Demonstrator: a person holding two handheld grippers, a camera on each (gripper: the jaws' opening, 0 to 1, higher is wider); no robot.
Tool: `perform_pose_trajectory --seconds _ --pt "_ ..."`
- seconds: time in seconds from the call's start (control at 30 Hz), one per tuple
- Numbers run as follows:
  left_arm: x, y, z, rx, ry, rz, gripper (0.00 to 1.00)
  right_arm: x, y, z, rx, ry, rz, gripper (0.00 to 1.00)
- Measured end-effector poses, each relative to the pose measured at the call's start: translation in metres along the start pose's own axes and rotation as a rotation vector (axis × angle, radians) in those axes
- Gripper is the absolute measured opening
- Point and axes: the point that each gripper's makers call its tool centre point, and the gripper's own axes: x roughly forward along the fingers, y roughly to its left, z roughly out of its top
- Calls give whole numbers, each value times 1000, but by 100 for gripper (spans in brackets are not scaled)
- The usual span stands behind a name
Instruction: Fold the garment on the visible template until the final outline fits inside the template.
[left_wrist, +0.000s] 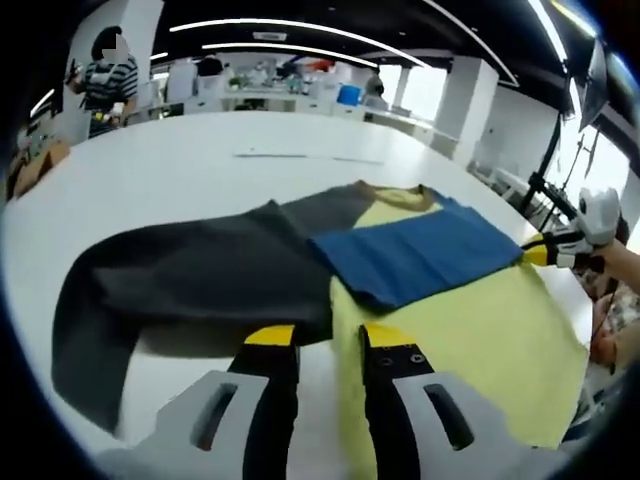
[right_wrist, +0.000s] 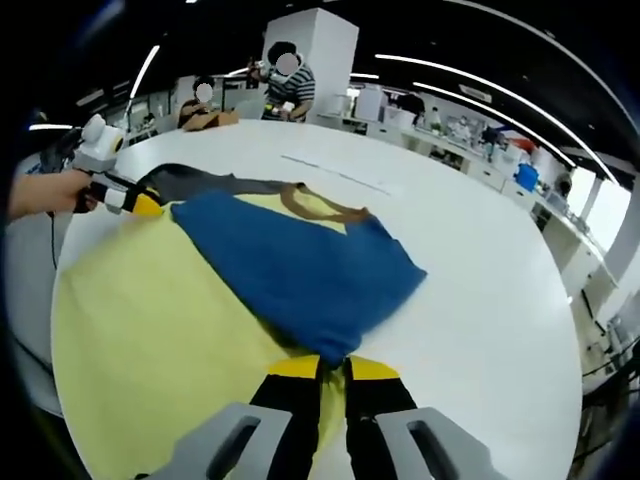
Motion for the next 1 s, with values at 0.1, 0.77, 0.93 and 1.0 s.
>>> perform_pose_trajectory --seconds 0.1,0.77,0.93,1.0 --pt "3 -6 0 -54 8 -22 5 1 0 -3 -53 20 -6 0" --pt "3 -4 6 -58 -12 20 2 -1 -6 -21 -121 111 -38 0" --pt "3 -5 7 -55 -12 17 2 -1 -5 -21 -84 106 -16 0" --pt "4 -5 7 -51 -11 15 2 -2 -5 -22 7 99 -14 0"
